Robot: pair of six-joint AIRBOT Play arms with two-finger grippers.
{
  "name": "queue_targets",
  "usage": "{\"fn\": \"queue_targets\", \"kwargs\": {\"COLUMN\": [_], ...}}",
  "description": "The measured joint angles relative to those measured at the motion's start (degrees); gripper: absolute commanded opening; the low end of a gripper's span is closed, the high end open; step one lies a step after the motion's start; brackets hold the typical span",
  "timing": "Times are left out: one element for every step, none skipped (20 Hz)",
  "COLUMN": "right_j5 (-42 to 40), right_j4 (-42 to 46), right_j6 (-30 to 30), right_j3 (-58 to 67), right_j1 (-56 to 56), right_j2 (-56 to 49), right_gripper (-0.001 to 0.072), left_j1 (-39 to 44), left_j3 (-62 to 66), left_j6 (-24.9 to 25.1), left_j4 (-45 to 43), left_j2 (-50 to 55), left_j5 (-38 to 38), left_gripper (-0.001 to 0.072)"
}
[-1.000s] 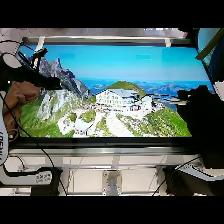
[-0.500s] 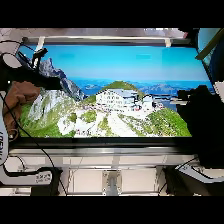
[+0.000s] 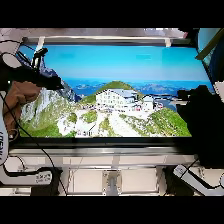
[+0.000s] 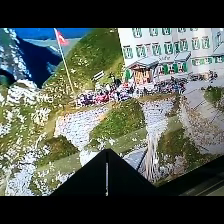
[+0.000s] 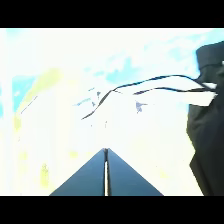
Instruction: Fold the clothes and pants, and hang the long-sleeved shirts on hangers.
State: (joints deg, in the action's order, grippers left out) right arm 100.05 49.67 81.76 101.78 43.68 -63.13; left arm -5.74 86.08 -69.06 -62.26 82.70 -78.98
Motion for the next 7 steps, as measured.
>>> {"fn": "queue_targets", "kwargs": {"right_j5": [0.6, 0.8, 1.0, 1.2, 1.5, 1.6, 1.6], "right_j4": [0.0, 0.0, 0.1, 0.1, 0.1, 0.1, 0.1], "right_j6": [-0.2, -0.4, -0.5, -0.6, -0.7, -0.8, -0.8], "right_j3": [0.1, 0.1, 0.2, 0.2, 0.2, 0.2, 0.2], "right_j1": [-0.7, -1.3, -1.6, -1.9, -2.1, -2.3, -2.4], "right_j2": [0.1, 0.1, 0.1, 0.2, 0.2, 0.2, 0.2], "right_gripper": [0.0010, 0.0010, 0.0010, 0.0009, 0.0010, 0.0010, 0.0010], "left_j1": [0.0, 0.0, 0.0, 0.0, 0.0, 0.0, 0.0], "left_j3": [0.0, 0.0, 0.0, 0.0, 0.0, 0.0, 0.0], "left_j6": [0.0, 0.0, 0.0, 0.0, 0.0, 0.0, 0.0], "left_j4": [0.0, 0.0, 0.1, 0.1, 0.1, 0.1, 0.2], "left_j2": [0.0, 0.0, 0.0, 0.0, 0.0, 0.0, 0.0], "left_j5": [-0.1, -0.1, -0.1, -0.1, -0.1, -0.2, -0.2], "left_gripper": [0.0019, 0.0019, 0.0019, 0.0019, 0.0019, 0.0019, 0.0019]}}
